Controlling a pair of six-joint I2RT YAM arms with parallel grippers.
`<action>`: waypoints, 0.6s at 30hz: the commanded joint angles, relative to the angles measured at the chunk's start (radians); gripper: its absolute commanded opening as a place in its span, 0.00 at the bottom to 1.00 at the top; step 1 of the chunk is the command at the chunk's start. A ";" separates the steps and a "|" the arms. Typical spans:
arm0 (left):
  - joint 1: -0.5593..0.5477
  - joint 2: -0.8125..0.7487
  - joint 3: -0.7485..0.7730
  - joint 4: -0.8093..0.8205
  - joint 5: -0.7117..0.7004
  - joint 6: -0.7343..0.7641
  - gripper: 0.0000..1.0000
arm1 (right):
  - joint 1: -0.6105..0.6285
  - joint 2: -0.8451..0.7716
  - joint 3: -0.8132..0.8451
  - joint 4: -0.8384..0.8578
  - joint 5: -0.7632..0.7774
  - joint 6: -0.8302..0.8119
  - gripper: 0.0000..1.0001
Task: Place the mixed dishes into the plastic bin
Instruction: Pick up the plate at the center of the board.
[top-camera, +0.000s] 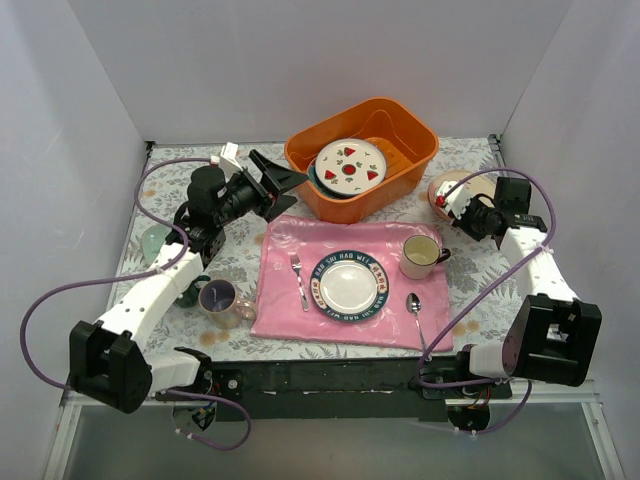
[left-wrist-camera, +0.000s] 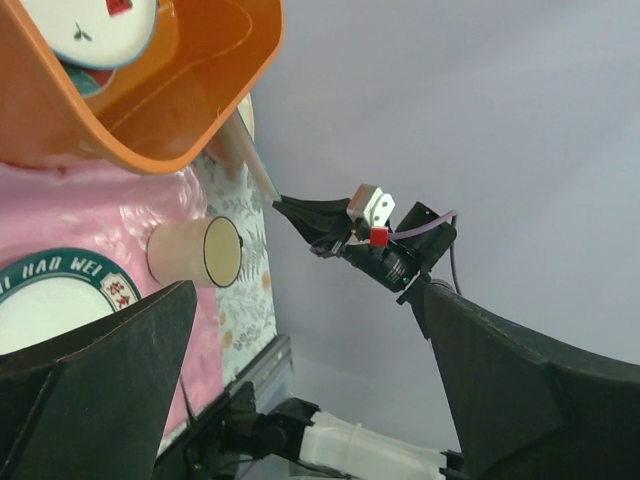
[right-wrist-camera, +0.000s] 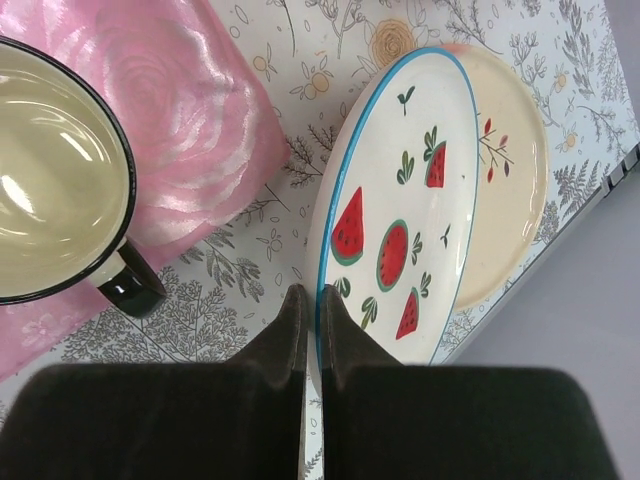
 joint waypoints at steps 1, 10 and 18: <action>-0.004 0.059 0.036 0.057 0.123 -0.110 0.98 | -0.006 -0.095 0.023 0.086 -0.055 0.020 0.01; -0.104 0.218 0.133 0.058 0.135 -0.207 0.98 | -0.002 -0.165 0.023 0.034 -0.108 0.046 0.01; -0.208 0.418 0.320 0.015 0.137 -0.256 0.98 | 0.015 -0.228 0.025 -0.020 -0.143 0.076 0.01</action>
